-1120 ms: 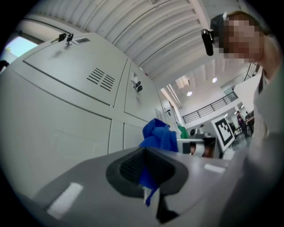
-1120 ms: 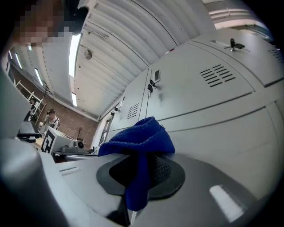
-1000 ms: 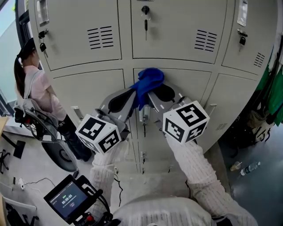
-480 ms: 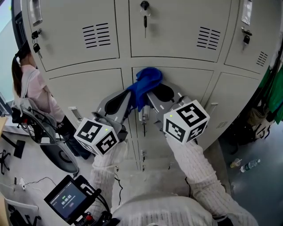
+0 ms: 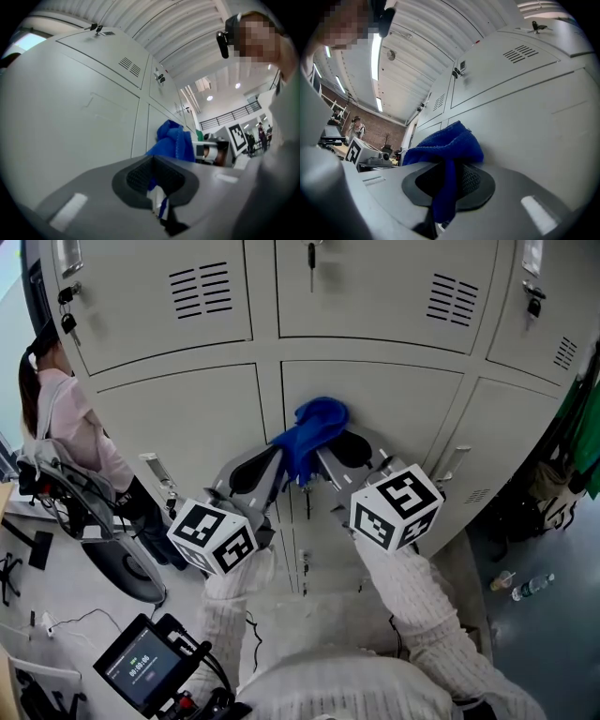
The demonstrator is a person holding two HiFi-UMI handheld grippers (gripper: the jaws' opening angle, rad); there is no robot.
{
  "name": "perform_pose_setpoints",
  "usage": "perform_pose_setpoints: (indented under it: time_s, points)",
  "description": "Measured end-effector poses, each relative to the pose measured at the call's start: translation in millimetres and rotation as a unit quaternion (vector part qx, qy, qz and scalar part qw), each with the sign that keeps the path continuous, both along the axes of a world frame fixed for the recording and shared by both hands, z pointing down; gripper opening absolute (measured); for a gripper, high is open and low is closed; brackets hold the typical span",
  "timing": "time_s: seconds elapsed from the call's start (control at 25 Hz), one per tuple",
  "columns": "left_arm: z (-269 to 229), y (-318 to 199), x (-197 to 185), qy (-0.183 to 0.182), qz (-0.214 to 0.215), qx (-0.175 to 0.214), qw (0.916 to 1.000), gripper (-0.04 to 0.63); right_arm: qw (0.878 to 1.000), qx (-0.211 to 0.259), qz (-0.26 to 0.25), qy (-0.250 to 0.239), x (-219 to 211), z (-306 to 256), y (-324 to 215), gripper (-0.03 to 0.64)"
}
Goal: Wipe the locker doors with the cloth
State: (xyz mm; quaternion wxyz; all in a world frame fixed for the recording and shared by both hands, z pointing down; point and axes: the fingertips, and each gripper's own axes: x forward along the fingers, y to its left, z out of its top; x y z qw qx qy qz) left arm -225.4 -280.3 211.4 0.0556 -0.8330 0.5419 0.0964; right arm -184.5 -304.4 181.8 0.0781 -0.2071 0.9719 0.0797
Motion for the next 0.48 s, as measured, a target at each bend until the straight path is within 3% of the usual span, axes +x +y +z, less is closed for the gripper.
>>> perform_pose_setpoints:
  time_s: [0.32,0.48]
  points:
    - [58.7,0.9,17.4,0.025,0.011,-0.033,0.9991,0.0,0.999,-0.031,-0.003,-0.012,11.6,49.8,-4.3,0.048]
    - [81.8,4.2,18.9,0.037,0.01,-0.053,0.9979,0.002,0.998,-0.055,0.008,0.007,16.3,81.7,-8.4,0.048]
